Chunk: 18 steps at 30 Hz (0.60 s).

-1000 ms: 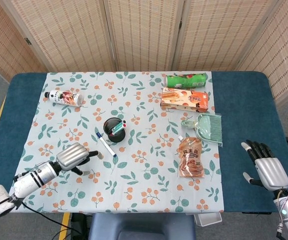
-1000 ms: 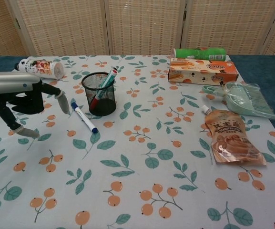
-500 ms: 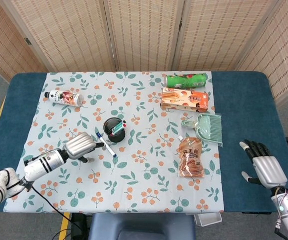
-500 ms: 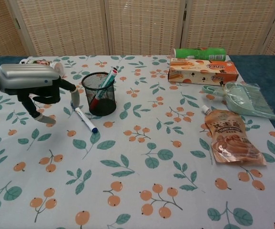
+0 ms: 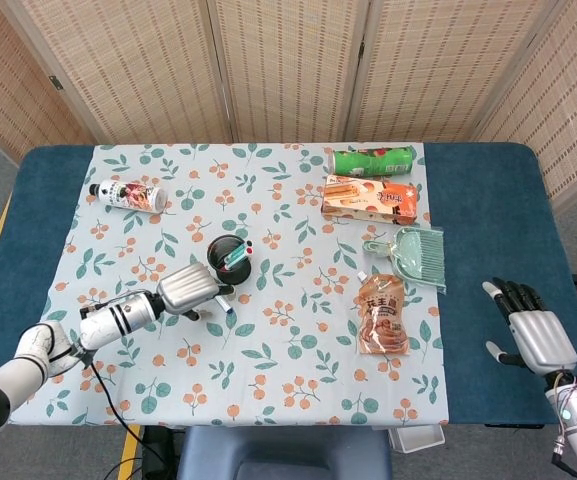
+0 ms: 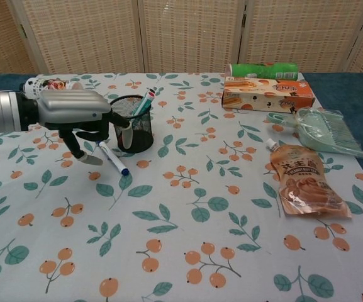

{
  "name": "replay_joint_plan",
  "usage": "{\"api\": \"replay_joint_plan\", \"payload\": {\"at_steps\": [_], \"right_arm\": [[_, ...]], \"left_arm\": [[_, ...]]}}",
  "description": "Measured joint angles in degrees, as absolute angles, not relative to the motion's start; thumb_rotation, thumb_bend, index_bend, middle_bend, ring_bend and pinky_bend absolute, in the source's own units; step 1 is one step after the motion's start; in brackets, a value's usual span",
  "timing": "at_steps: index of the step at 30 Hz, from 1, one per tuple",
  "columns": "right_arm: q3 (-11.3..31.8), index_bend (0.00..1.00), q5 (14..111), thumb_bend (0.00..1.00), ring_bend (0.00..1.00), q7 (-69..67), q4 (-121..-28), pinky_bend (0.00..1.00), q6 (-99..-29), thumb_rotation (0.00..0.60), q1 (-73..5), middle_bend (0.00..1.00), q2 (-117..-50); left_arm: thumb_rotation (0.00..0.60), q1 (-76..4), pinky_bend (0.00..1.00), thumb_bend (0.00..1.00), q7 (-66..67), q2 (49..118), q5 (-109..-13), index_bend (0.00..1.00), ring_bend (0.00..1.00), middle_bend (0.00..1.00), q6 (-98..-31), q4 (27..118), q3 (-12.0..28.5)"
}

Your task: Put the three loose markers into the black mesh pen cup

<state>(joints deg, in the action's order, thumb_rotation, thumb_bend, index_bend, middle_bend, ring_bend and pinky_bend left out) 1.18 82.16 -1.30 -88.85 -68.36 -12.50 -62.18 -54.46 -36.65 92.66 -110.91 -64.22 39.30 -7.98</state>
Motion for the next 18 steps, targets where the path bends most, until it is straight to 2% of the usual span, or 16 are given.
{"api": "replay_joint_plan", "payload": {"at_steps": [18], "right_arm": [[1.79,0.05,80.17,0.28,0.0,-1.91,-88.15,0.0,-67.58,0.6,-12.65,0.0,-62.04]], "left_arm": [[0.6,-56.77,0.97,0.3,-47.45,101.5,-109.96,0.43,0.97,0.96,-62.97,22.06,-12.49]]}}
